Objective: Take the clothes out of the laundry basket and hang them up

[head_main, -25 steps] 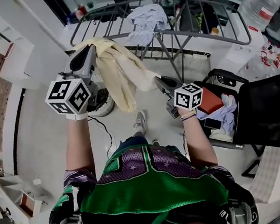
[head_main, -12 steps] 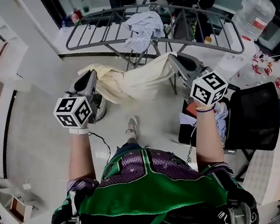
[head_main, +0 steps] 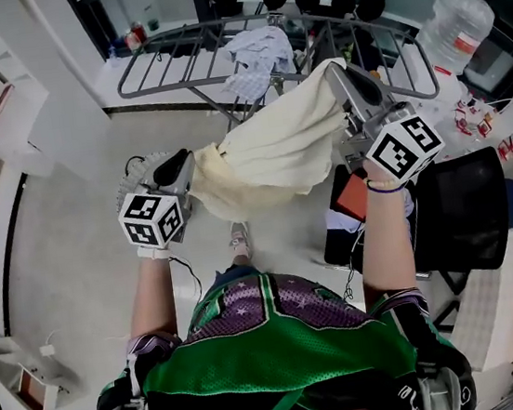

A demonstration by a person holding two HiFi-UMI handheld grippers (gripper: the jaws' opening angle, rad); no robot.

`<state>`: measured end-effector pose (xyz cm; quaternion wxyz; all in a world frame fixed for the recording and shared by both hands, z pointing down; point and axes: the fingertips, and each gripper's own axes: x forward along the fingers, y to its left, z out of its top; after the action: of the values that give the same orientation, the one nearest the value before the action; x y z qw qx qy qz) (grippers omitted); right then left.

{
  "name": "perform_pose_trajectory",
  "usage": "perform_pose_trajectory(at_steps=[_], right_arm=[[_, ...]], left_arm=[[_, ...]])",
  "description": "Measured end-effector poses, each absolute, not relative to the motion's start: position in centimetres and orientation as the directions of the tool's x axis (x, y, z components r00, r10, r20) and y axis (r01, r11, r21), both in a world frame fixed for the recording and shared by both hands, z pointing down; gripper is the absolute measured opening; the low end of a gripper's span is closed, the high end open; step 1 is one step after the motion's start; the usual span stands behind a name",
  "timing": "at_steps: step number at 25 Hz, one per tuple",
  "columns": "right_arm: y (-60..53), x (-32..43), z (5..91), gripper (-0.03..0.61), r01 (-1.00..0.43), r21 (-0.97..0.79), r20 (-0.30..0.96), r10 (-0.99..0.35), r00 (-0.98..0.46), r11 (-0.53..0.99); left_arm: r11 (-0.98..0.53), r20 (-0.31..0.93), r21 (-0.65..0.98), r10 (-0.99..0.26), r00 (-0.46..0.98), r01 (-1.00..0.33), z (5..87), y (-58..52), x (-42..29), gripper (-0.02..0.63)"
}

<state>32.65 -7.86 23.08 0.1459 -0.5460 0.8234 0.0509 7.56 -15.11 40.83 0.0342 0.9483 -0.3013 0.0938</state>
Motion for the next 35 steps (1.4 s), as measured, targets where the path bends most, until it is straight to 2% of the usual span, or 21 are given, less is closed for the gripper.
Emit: perform_pose_trajectory(at_steps=[7, 24, 30, 35], right_arm=[[-7.4, 31.8, 22.6, 0.005, -0.902, -0.035, -0.252, -0.877, -0.409, 0.431], [-1.2, 33.6, 18.8, 0.005, -0.786, -0.181, -0.402, -0.774, -0.489, 0.591], [1.7, 33.0, 16.5, 0.005, -0.719, -0.177, -0.464, -0.701, -0.541, 0.672], [2.2, 32.8, 15.3, 0.005, -0.736, -0.135, -0.466, -0.698, -0.544, 0.664]], left_arm=[[-0.844, 0.155, 0.012, -0.528, 0.835, -0.536, 39.6, -15.1, 10.5, 0.058], [-0.950, 0.136, -0.040, -0.312, 0.940, -0.310, 38.7, -11.4, 21.0, 0.058], [-0.985, 0.156, -0.055, -0.172, 0.973, -0.165, 39.9, -7.9, 25.2, 0.065], [-0.998, 0.109, 0.006, 0.070, 0.992, 0.069, 40.0, -3.3, 26.3, 0.126]])
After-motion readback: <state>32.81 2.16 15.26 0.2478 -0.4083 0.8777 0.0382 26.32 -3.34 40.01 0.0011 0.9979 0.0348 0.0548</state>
